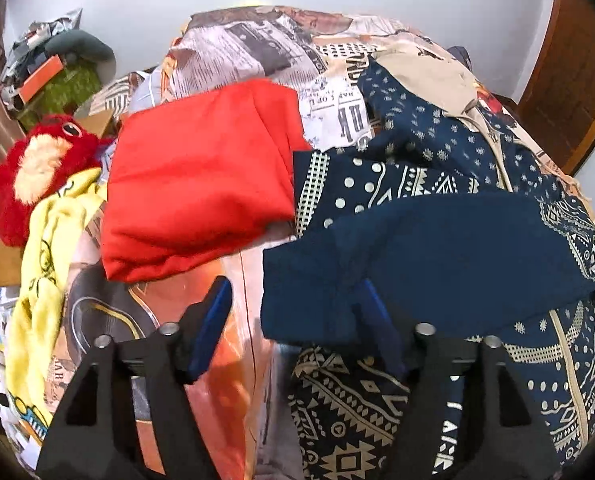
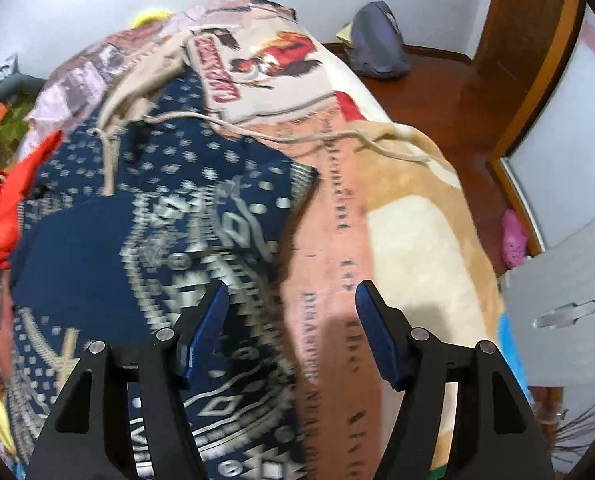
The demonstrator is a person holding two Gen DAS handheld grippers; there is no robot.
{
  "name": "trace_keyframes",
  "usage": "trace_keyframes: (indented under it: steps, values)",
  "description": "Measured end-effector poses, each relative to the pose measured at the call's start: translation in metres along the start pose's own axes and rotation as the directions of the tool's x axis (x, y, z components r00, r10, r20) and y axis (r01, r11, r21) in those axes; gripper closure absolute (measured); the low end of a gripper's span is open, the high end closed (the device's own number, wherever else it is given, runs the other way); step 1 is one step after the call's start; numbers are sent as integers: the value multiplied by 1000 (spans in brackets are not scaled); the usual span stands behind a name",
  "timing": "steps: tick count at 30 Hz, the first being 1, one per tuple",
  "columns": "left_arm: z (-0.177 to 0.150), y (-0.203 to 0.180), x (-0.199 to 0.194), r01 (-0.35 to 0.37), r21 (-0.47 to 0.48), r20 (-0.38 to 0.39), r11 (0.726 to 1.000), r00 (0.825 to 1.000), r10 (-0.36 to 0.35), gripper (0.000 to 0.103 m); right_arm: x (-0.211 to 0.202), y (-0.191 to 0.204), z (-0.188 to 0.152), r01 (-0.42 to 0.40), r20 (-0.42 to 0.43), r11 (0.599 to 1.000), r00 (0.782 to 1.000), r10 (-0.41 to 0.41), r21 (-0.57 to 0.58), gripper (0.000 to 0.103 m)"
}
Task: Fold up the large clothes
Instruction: 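Move both grippers toward the beige hood of the hoodie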
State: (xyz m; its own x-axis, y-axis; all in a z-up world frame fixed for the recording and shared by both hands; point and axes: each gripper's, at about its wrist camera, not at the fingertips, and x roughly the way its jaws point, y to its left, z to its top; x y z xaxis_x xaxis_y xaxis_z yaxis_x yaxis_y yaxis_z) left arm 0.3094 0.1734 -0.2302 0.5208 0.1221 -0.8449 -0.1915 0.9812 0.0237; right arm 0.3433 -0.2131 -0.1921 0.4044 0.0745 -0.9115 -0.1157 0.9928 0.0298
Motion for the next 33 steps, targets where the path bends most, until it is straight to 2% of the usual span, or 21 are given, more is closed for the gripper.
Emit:
trace_keyframes:
  steps: [4,6,11,14,17,25,29,33]
  values:
    - [-13,-11,19,4,31,-64,1000,998,-2,34,32,-12,-11,51,-80,999,996,-50,13,41]
    - [-23,-15,33,-17,55,-97,998,995,23,34,35,-20,-19,54,-78,998,996,-53,19,41]
    - [-28,-10,34,-12,31,-87,999,996,15,30,21,-26,-24,71,-84,997,994,-70,8,41]
    - [-26,-7,27,-6,25,-98,1000,995,9,30,6,-21,-17,79,-45,997,996,-79,-16,41]
    - [-19,-8,7,15,33,-56,999,998,-13,30,-10,-12,-4,54,8,998,998,-54,-24,41]
    - [38,-29,-32,45,90,87,995,995,-53,30,-26,34,46,-69,123,996,990,74,-51,41]
    - [81,-45,-27,85,108,120,991,988,-98,30,-21,62,75,-108,156,991,981,119,-77,41]
    - [122,-59,-5,143,86,108,986,983,-152,30,-10,87,102,-114,166,989,978,129,-99,41]
